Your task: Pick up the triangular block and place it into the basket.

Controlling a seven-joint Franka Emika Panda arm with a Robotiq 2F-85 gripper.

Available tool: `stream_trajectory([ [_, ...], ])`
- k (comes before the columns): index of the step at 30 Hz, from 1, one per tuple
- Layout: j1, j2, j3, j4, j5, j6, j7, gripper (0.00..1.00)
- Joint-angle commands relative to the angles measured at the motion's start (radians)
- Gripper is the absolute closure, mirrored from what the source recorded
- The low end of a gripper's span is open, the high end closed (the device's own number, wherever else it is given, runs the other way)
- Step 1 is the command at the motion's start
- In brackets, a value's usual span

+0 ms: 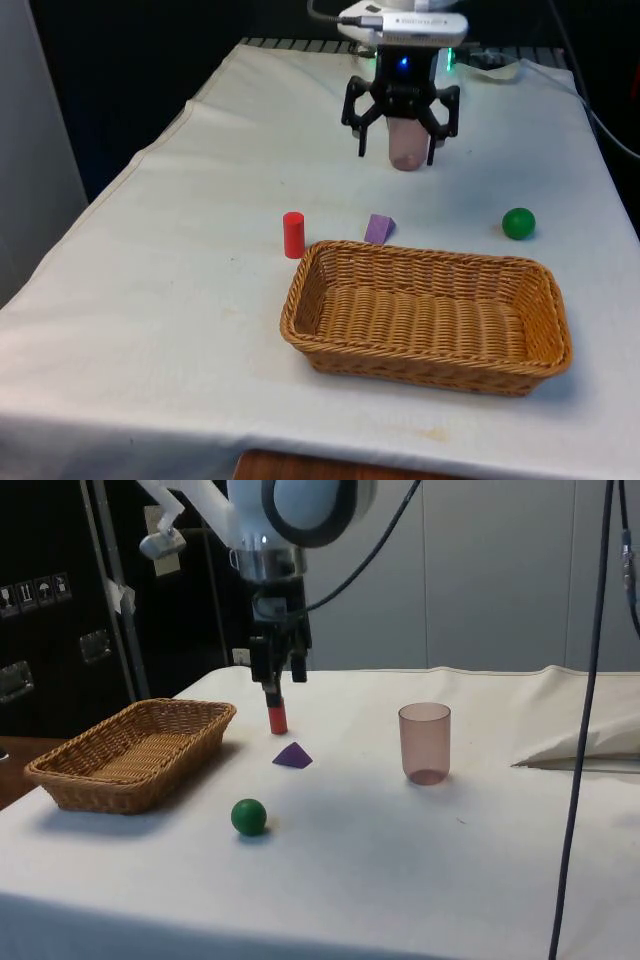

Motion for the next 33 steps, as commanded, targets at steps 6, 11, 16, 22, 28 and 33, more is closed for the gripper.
stream_trajectory([
  [6,-0.001,0.050,-0.008,-0.004,-0.002,0.060,0.022,0.00],
  [11,-0.001,0.074,-0.010,-0.001,0.000,0.071,0.029,0.00],
  [16,-0.003,0.118,-0.012,-0.001,0.004,0.131,0.048,0.00],
  [22,-0.005,0.158,-0.009,0.008,0.007,0.183,0.060,0.00],
  [28,-0.009,0.183,-0.008,0.005,0.008,0.231,0.060,0.00],
  [33,-0.014,0.213,-0.007,0.003,0.009,0.287,0.061,0.00],
])
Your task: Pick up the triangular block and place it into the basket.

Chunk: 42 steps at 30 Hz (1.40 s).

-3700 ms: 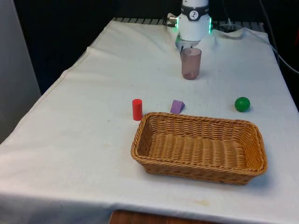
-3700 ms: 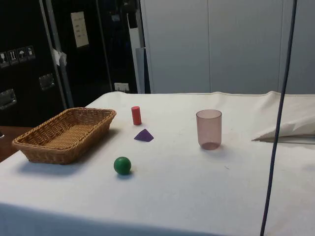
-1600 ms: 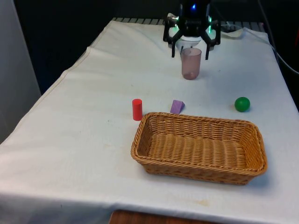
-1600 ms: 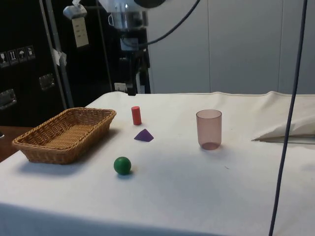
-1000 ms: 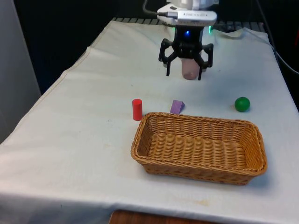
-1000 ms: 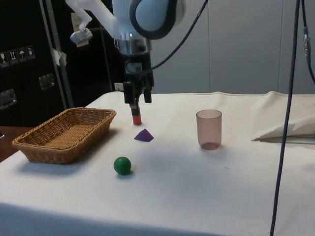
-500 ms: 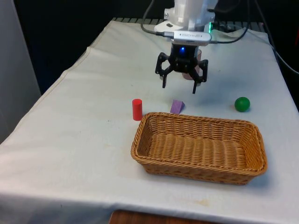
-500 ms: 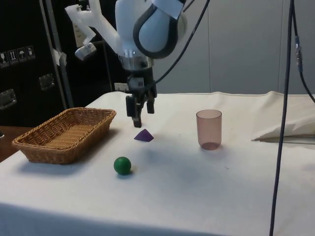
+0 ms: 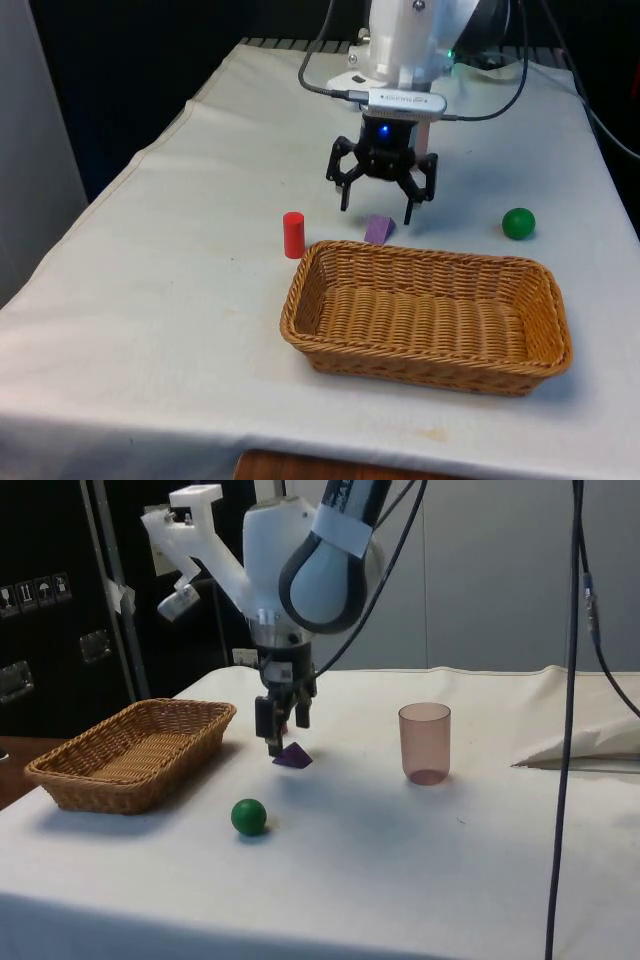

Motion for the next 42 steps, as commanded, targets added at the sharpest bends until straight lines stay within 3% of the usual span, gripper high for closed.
stream_trajectory([
  [1,-0.006,0.007,0.007,-0.002,0.008,0.023,-0.004,0.00],
  [3,-0.001,0.014,0.000,-0.001,0.000,0.026,0.000,0.00],
  [4,-0.008,0.021,0.007,-0.002,0.008,0.049,-0.003,0.00],
  [7,-0.008,0.033,0.007,-0.002,0.007,0.070,-0.002,0.00],
  [11,-0.009,0.045,0.006,-0.003,0.006,0.093,0.000,0.23],
  [12,-0.004,0.045,0.000,-0.001,0.000,0.082,0.002,0.28],
  [14,-0.009,0.047,0.006,-0.003,0.006,0.098,0.000,0.33],
  [16,-0.009,0.049,0.006,-0.003,0.006,0.102,0.001,0.48],
  [20,-0.009,0.050,0.006,-0.003,0.006,0.105,0.001,0.67],
  [22,-0.004,0.047,0.000,-0.002,0.001,0.091,0.003,0.67],
  [23,-0.009,0.051,0.006,-0.003,0.006,0.105,0.001,0.67],
  [29,-0.001,0.010,-0.006,-0.004,-0.003,0.076,0.002,0.66],
  [31,-0.004,0.019,-0.002,0.001,0.000,0.085,0.001,0.66],
  [34,0.000,-0.022,-0.010,0.001,-0.007,0.048,-0.001,0.66],
  [42,-0.001,-0.055,-0.012,0.032,-0.007,-0.002,-0.006,0.66],
])
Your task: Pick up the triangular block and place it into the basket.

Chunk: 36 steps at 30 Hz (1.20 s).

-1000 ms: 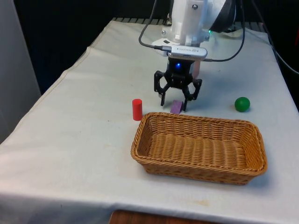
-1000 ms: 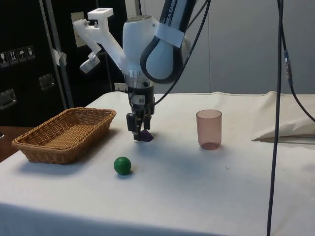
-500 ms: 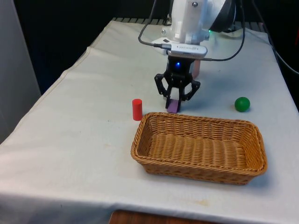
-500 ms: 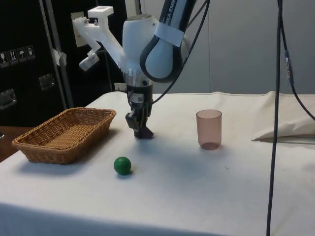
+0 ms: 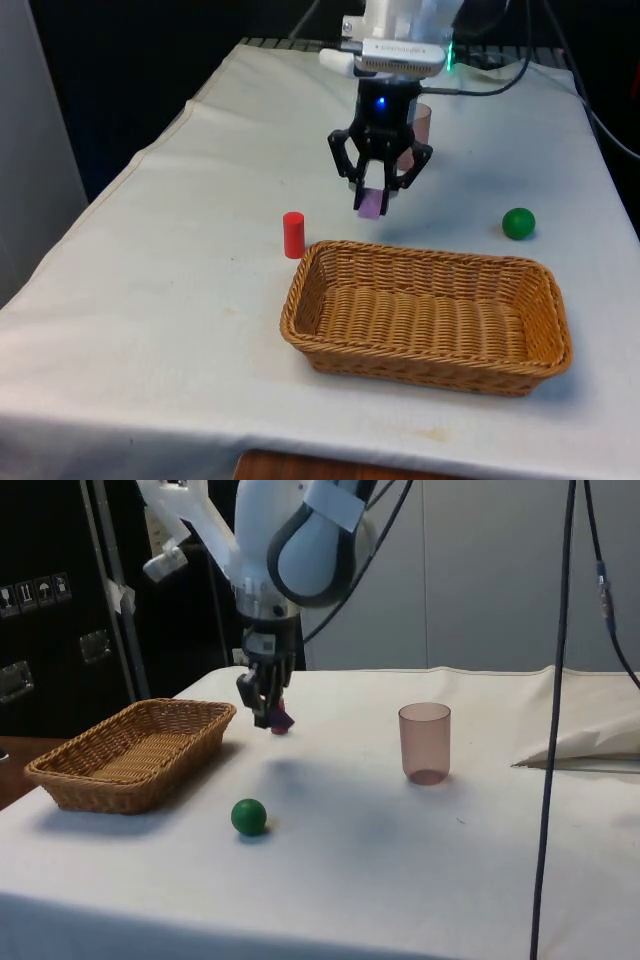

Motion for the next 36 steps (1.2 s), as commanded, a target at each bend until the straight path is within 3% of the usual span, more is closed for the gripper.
stream_trajectory([
  [1,0.002,-0.005,-0.004,0.011,-0.004,-0.022,0.000,0.66],
  [14,-0.012,0.021,0.006,0.168,0.014,-0.145,-0.013,0.66],
  [15,-0.004,0.015,-0.004,0.153,0.001,-0.132,-0.002,0.66],
  [17,-0.015,0.040,0.007,0.209,0.017,-0.163,-0.014,0.66],
  [22,-0.017,0.087,0.005,0.290,0.018,-0.193,-0.013,0.66],
  [23,-0.009,0.082,-0.004,0.279,0.007,-0.183,-0.002,0.66],
  [24,-0.018,0.095,0.005,0.303,0.018,-0.197,-0.013,0.66],
  [32,-0.024,0.192,0.006,0.423,0.022,-0.219,-0.011,0.66],
  [33,-0.014,0.183,-0.005,0.412,0.012,-0.214,-0.002,0.66],
  [34,-0.024,0.204,0.006,0.435,0.023,-0.220,-0.012,0.66],
  [36,-0.026,0.231,0.006,0.460,0.026,-0.217,-0.011,0.66],
])
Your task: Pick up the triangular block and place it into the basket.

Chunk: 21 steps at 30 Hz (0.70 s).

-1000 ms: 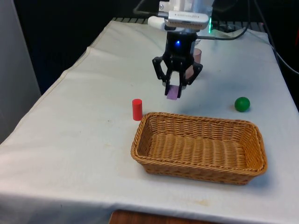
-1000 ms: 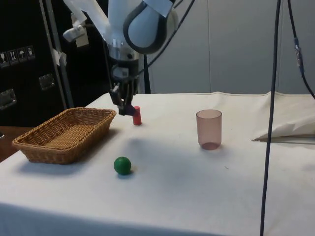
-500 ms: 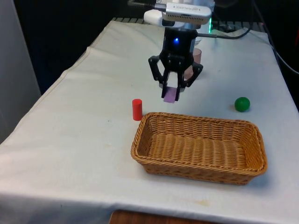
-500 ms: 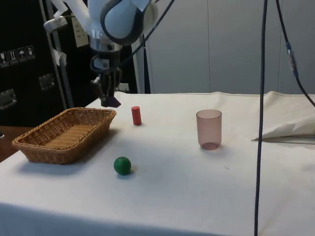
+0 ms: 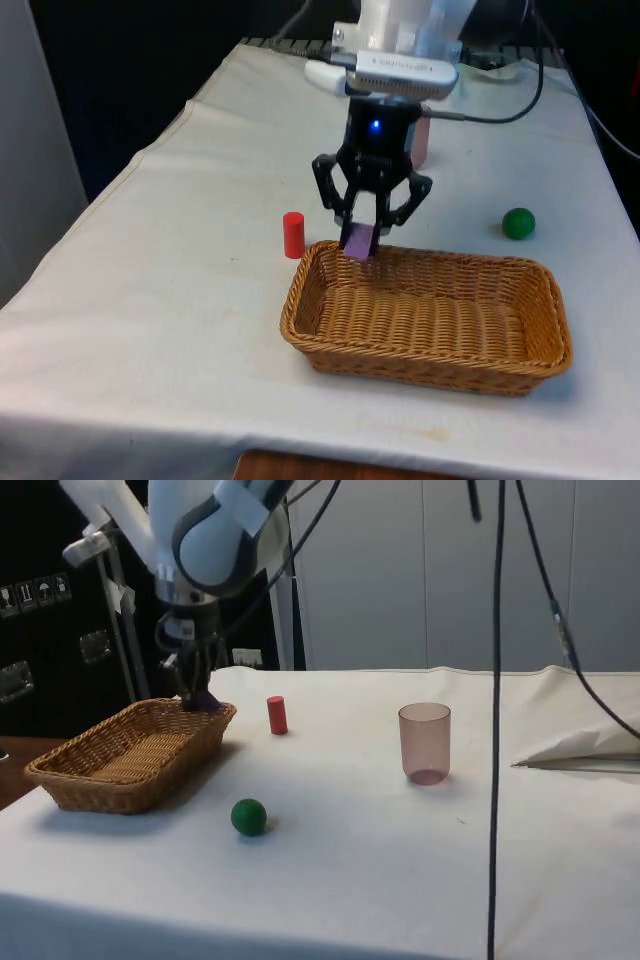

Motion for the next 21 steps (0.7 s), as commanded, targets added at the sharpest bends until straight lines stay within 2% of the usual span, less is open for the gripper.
stream_trajectory([
  [1,-0.010,0.018,0.011,0.018,0.010,-0.002,-0.009,0.66],
  [5,-0.011,0.084,0.011,0.090,0.015,-0.005,-0.005,0.66],
  [6,-0.003,0.072,0.001,0.074,0.006,0.001,0.001,0.66],
  [7,-0.010,0.097,0.010,0.107,0.015,-0.009,-0.003,0.66],
  [13,-0.011,0.168,0.015,0.213,0.025,-0.033,0.008,0.66],
  [14,-0.010,0.181,0.015,0.228,0.029,-0.034,0.009,0.66],
  [15,-0.003,0.171,0.004,0.214,0.021,-0.025,0.013,0.66],
  [16,-0.009,0.193,0.016,0.242,0.033,-0.035,0.010,0.66],
  [21,-0.005,0.251,0.024,0.299,0.055,-0.035,0.014,0.66],
])
